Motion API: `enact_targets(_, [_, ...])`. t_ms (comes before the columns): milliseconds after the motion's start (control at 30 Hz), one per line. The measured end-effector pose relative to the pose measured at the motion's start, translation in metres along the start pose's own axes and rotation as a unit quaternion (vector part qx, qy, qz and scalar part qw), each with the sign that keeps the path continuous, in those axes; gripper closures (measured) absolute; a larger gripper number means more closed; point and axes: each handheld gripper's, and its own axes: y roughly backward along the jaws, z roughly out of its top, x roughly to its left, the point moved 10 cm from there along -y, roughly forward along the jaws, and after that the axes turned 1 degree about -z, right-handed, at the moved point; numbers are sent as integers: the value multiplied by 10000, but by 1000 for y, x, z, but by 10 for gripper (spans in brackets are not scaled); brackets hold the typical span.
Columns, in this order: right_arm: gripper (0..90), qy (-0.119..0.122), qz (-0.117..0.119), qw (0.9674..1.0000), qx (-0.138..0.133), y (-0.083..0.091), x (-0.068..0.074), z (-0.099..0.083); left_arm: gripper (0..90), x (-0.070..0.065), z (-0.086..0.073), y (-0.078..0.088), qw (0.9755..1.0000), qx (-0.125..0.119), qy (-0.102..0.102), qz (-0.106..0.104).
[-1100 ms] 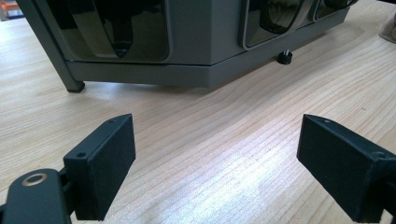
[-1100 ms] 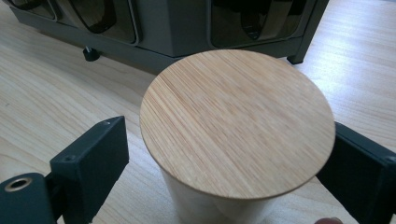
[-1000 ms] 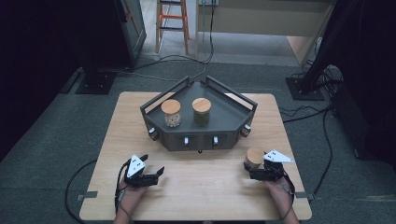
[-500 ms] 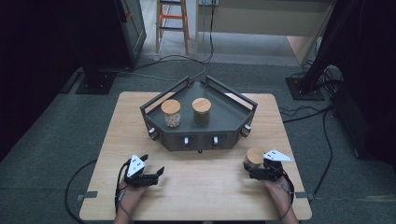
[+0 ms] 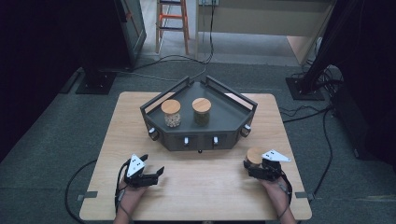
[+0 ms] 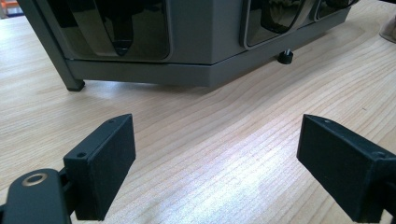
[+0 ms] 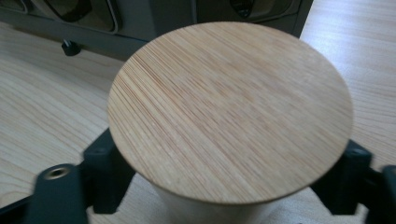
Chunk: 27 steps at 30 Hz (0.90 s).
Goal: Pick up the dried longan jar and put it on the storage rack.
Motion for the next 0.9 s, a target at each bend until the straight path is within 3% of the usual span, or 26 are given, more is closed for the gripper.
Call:
enact_targets(333, [251,58,-158,9998,-83,1,4,-2,115,0,0,0,10000,4,-7,8])
enact_targets(600, [254,118,-165,9998,-87,2,7,-1,115,0,0,0,10000,9,5,12])
enact_targets(767, [255,19,-120,9999,-92,4,5,0,115,0,0,0,10000,14,17,21])
enact_targets(900, [255,107,-183,9997,-110,6,7,2,116,0,0,0,10000,19,9,20])
